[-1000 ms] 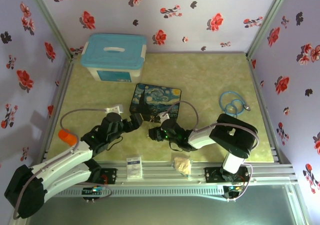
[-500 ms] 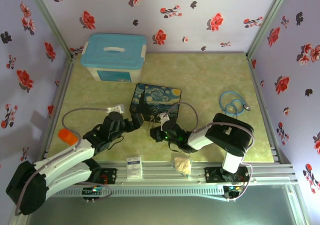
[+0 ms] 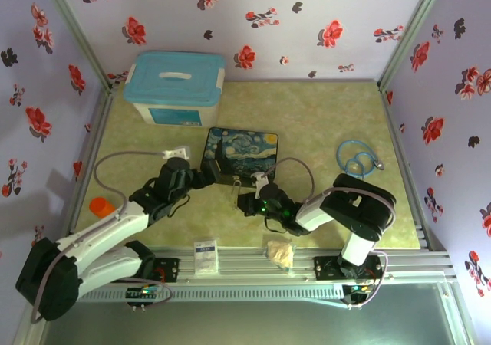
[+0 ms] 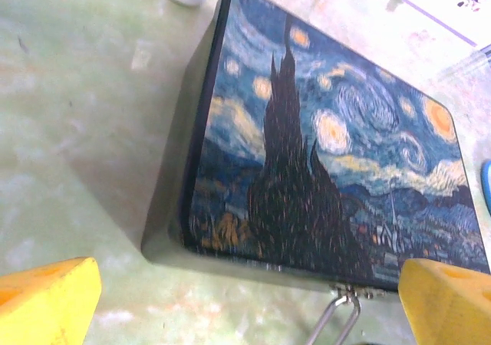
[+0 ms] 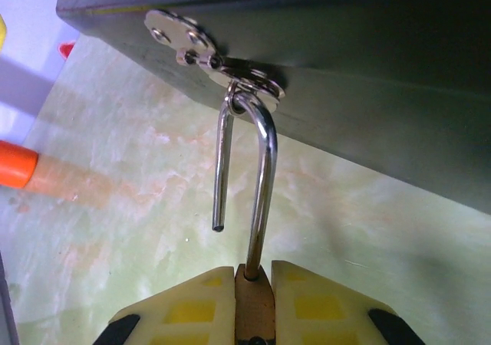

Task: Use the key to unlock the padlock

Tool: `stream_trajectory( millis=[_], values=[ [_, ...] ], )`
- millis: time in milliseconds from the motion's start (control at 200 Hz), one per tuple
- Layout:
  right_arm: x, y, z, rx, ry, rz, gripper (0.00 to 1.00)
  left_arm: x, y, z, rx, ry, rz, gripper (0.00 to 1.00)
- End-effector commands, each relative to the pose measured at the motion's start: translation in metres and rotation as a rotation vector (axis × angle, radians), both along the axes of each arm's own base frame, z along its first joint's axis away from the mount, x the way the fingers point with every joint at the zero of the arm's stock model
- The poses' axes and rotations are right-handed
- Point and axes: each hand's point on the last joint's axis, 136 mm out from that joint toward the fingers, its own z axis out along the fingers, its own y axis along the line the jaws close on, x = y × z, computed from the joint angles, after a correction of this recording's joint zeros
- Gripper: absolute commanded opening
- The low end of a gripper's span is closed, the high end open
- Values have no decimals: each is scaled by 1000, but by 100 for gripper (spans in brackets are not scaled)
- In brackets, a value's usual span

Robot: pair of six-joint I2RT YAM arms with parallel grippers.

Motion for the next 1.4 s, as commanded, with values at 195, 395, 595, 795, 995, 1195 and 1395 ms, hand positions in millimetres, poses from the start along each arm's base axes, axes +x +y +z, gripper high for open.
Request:
stream_trajectory(
  millis=[195,395,595,795,995,1195,1395],
  values=[
    [1,-22,-6,71,155,-161,4,42,-19,-4,101,-87,-52,98],
    [9,-25,-15,192,222,-300,4,56,-27,-12,195,-95,-91,90],
    [16,-24,-24,316,237,-357,2,59,-32,-38,244,-40,-125,78],
    [17,-27,-36,299,245,-395,1,56,-38,-54,247,-1,-152,67],
    [24,-41,-37,304,235,-459,0,53,-20,-75,323,73,-88,61],
    [35,-57,-26,344,195,-580,0,48,-17,-89,327,104,-90,58],
    [44,-54,-24,395,208,-632,0,46,-17,-92,324,106,-93,58]
  ],
)
